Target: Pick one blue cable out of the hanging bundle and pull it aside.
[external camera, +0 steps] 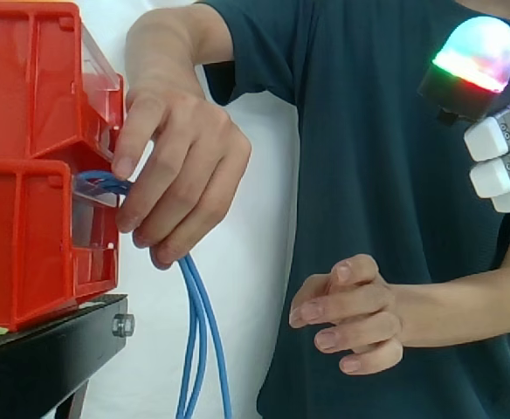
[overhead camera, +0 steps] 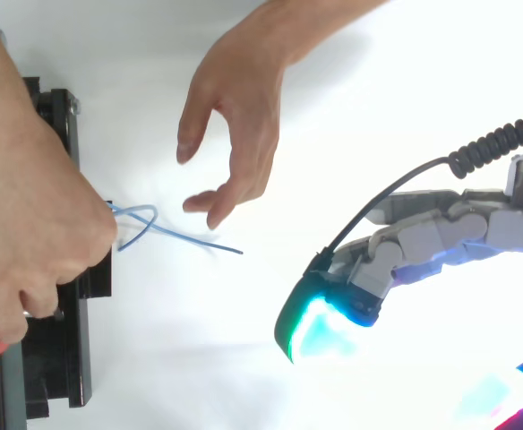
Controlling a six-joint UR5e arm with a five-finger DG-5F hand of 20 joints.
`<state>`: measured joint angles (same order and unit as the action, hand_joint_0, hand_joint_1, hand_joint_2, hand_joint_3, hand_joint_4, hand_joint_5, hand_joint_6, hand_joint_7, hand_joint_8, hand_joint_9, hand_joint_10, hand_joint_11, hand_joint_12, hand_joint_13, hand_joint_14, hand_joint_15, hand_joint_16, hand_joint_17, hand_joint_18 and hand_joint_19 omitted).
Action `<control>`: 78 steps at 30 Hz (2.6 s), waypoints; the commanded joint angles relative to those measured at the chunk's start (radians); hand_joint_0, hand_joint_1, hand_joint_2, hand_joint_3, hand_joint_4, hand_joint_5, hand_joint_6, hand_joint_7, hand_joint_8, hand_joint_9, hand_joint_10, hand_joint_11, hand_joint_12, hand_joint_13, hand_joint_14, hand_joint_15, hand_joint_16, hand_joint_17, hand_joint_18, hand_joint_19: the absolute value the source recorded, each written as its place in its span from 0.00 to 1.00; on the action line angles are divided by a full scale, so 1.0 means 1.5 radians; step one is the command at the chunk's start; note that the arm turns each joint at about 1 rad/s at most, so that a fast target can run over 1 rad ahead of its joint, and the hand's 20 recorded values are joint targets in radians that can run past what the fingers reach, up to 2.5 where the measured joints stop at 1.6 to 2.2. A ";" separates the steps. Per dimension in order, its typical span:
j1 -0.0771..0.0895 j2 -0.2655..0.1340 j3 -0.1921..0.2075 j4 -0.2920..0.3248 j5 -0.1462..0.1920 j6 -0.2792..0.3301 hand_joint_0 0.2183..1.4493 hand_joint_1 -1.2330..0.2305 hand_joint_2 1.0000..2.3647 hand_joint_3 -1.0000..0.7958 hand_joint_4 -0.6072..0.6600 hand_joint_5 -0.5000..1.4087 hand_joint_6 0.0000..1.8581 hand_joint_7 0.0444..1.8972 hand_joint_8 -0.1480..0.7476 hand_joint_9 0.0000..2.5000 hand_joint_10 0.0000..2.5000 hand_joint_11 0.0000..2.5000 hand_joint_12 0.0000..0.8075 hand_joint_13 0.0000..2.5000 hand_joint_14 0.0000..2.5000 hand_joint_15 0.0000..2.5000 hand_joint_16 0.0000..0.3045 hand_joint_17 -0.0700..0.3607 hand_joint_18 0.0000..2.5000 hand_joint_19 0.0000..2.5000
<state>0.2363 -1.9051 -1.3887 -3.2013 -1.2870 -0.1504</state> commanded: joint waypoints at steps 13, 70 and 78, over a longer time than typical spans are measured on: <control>0.000 0.000 0.000 0.000 0.000 0.000 0.23 0.44 0.00 0.32 0.54 0.14 0.27 0.36 0.39 0.20 0.00 0.01 0.26 0.17 0.00 0.02 0.06 0.25 0.05 0.06; 0.003 0.001 0.005 0.004 -0.003 0.031 0.25 0.44 0.00 0.31 0.56 0.15 0.27 0.37 0.38 0.23 0.00 0.03 0.29 0.15 0.00 0.01 0.08 0.30 0.05 0.03; 0.000 0.001 0.048 0.031 -0.002 0.066 0.24 0.44 0.00 0.30 0.55 0.14 0.27 0.37 0.38 0.18 0.00 0.01 0.33 0.11 0.00 0.01 0.10 0.32 0.02 0.03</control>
<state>0.2369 -1.9037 -1.3277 -3.1653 -1.2899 -0.0599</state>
